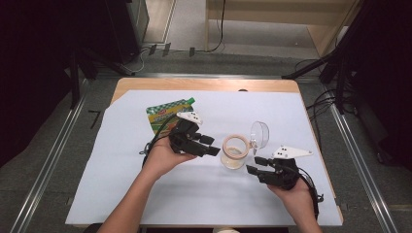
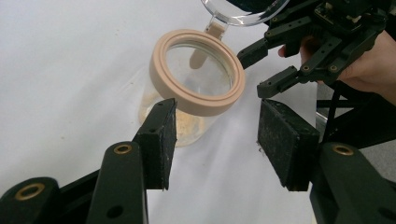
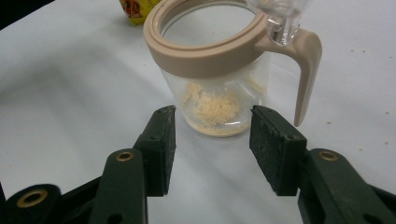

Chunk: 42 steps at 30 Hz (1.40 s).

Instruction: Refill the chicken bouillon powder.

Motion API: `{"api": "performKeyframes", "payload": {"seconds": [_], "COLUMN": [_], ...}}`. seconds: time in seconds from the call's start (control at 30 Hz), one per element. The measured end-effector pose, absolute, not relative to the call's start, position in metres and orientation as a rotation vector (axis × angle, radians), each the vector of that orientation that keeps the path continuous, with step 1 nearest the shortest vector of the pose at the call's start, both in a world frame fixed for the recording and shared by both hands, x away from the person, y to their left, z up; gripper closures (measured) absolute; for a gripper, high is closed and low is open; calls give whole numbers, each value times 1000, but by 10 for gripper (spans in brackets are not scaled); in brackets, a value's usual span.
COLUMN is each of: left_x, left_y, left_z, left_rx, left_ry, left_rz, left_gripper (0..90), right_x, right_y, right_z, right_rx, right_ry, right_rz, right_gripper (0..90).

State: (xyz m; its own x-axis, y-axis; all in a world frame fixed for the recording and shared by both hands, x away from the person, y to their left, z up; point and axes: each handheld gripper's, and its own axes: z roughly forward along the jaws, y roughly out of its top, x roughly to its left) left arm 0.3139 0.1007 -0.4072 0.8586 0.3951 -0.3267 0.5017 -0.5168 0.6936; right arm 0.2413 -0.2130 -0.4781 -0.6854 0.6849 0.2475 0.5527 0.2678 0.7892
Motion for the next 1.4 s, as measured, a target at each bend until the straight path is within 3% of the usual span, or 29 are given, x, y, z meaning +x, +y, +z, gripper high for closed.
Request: {"api": "performKeyframes", "payload": {"seconds": [0.6, 1.4], "left_x": [323, 316], "left_y": [150, 247], "left_z": [-395, -370], "left_rx": [2123, 2076], "left_ry": [738, 894], "left_rz": [-98, 44], "left_gripper": [461, 458], "right_x": [233, 232], "right_y": [-184, -166], "right_z": [-479, -483], "right_rx": [1044, 961], "right_ry": [2488, 2547], "right_rz": [1394, 1383], "right_gripper": [489, 483]}}
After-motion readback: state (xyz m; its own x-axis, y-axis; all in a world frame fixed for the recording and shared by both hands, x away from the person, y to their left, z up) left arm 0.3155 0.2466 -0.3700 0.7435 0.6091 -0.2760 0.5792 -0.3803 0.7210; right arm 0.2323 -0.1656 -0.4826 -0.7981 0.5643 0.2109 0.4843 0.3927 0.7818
